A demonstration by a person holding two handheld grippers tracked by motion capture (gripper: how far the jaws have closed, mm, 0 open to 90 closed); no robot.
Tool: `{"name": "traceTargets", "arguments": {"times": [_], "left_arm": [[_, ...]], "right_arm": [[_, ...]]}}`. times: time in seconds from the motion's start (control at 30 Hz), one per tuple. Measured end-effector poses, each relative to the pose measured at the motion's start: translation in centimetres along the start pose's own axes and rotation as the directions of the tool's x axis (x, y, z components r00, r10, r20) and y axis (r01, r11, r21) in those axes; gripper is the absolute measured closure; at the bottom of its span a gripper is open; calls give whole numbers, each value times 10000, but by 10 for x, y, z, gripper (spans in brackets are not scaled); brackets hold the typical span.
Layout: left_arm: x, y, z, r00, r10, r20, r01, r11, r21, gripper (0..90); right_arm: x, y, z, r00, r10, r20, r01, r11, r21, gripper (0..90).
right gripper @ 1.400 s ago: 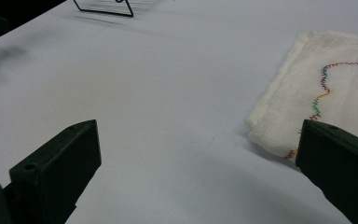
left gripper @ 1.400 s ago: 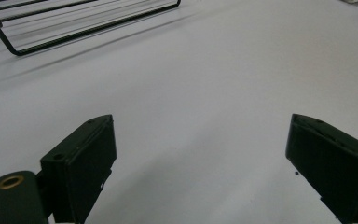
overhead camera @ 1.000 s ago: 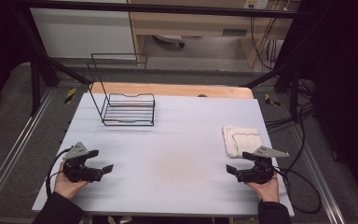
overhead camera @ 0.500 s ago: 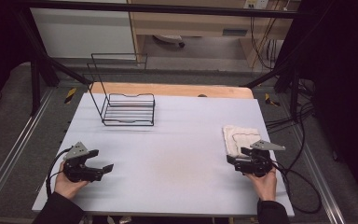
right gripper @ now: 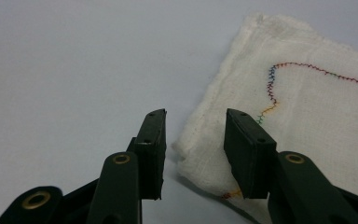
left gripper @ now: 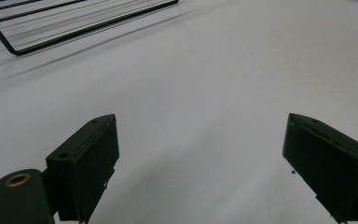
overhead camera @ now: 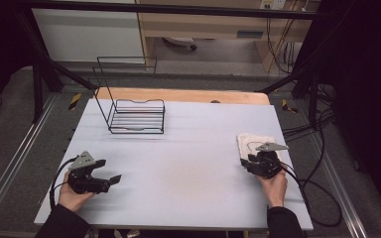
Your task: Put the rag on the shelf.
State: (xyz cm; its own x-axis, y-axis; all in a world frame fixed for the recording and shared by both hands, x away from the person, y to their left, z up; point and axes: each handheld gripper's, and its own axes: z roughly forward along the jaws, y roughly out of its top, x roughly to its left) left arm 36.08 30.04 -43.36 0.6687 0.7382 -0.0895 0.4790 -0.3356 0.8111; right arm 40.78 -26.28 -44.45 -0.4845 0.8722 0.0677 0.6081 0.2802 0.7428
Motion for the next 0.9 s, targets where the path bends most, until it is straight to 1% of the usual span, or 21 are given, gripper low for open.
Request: {"name": "traceTargets", "arguments": {"times": [0.07, 0.1, 0.13, 0.17, 0.2, 0.23, 0.27, 0.3, 0.4, 0.47, 0.53, 0.63, 0.8, 0.83, 0.9], "left_arm": [[0, 0, 0, 10000, 19, 4, -19, 10000, 19, 105], [0, 0, 0, 10000, 21, 4, -21, 10000, 22, 105], [0, 0, 0, 10000, 22, 5, -22, 10000, 16, 107], [0, 0, 0, 10000, 28, 11, -28, 10000, 11, 107], [-1, 0, 0, 10000, 36, 7, -36, 10000, 10, 107], [-1, 0, 0, 10000, 35, 9, -35, 10000, 7, 107], [-1, 0, 0, 10000, 26, 11, -26, 10000, 1, 107], [-1, 0, 0, 10000, 18, 17, -18, 10000, -1, 108], [0, 0, 0, 10000, 32, 20, -32, 10000, 13, 109], [0, 0, 0, 10000, 30, 24, -30, 10000, 12, 109], [0, 0, 0, 10000, 30, 18, -30, 10000, 15, 110], [0, 0, 0, 10000, 38, 17, -38, 10000, 9, 110], [0, 0, -1, 10000, 39, 22, -39, 10000, 10, 110], [0, 0, -1, 10000, 42, 25, -42, 10000, 9, 111], [0, 0, -1, 10000, 47, 26, -47, 10000, 13, 111]], "right_arm": [[1, 0, 2, 9999, -57, 137, 56, 10000, 72, 630], [1, 0, 2, 9999, -57, 137, 56, 10000, 72, 630], [0, -1, 4, 9996, -141, 235, 139, 9999, 72, 668], [0, -1, 4, 9996, -141, 235, 139, 9999, 72, 668], [0, -1, 4, 9989, -280, 366, 278, 9996, 56, 716], [0, -1, 4, 9989, -280, 366, 278, 9996, 56, 716], [0, -2, 4, 9985, -355, 415, 351, 9993, 97, 741], [0, -2, 4, 9979, -474, 446, 473, 9989, 53, 795], [1, -1, 4, 9986, -268, 446, 264, 9996, 84, 837], [0, -1, 4, 9988, -232, 440, 229, 9997, 72, 843], [0, 0, 2, 9989, -45, 470, 42, 10000, 56, 854], [1, 1, -1, 9990, 80, 451, -73, 9998, -168, 858], [5, 4, -8, 9994, -16, 355, 31, 9991, -428, 860], [8, 5, -10, 9997, -44, 240, 56, 9987, -503, 860], [11, 6, -12, 10000, 42, 71, -38, 9985, -542, 860]]}}
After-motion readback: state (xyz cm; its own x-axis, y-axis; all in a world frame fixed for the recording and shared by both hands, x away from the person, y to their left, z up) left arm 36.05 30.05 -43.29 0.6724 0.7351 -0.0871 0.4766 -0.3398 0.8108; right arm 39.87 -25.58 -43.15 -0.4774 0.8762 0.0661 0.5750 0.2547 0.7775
